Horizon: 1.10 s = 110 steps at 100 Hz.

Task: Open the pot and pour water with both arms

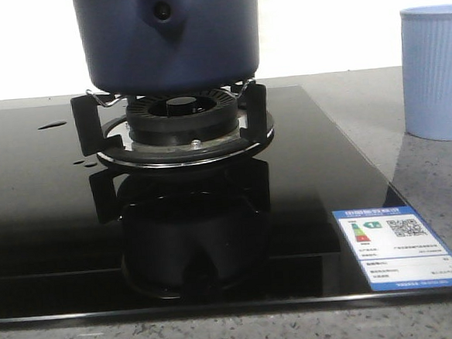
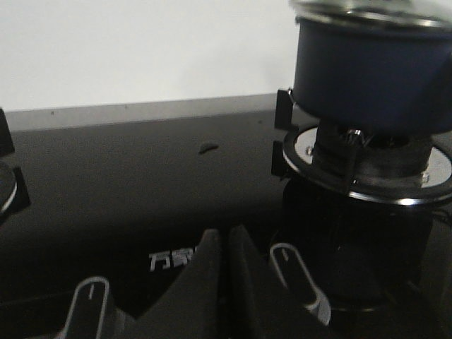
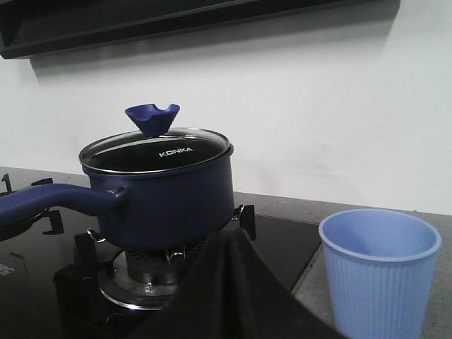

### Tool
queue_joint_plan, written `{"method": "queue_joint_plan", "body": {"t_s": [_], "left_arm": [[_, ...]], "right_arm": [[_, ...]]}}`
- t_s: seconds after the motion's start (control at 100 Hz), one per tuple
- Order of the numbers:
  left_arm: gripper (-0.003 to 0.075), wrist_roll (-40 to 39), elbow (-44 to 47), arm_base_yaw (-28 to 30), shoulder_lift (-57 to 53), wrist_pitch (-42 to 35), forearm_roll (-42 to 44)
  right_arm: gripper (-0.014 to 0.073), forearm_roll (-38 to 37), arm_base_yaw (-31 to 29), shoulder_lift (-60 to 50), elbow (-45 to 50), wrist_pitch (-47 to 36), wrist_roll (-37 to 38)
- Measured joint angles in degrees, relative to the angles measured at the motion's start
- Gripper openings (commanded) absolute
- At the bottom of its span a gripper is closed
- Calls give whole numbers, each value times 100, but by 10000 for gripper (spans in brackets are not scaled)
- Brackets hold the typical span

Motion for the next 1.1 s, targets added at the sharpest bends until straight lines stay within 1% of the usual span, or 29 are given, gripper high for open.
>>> {"method": "queue_joint_plan", "body": {"t_s": [0.11,0.16,0.2,0.26,0.37,0.48,0.57,0.63,0.75,1.1], "left_arm": [[-19,-127,439,0,0,-432,78],[-19,-152,441,0,0,-460,90],[-19,-154,441,0,-30,-627,90],[-19,-163,441,25,-122,-626,103],[-19,-163,441,210,-386,-248,107],[-19,-163,441,619,-742,476,97],[-19,-167,441,957,-773,1012,47],[-19,-167,441,1134,-773,1051,31],[-19,-167,441,1287,-773,1073,6],[-19,-167,441,1311,-773,1073,-5]], "right_arm": [[-69,0,0,0,0,0,0],[-69,0,0,0,0,0,0],[-69,0,0,0,0,0,0],[-69,0,0,0,0,0,0],[-69,0,0,0,0,0,0],[-69,0,0,0,0,0,0],[-69,0,0,0,0,0,0],[-69,0,0,0,0,0,12],[-69,0,0,0,0,0,12],[-69,0,0,0,0,0,1]]}}
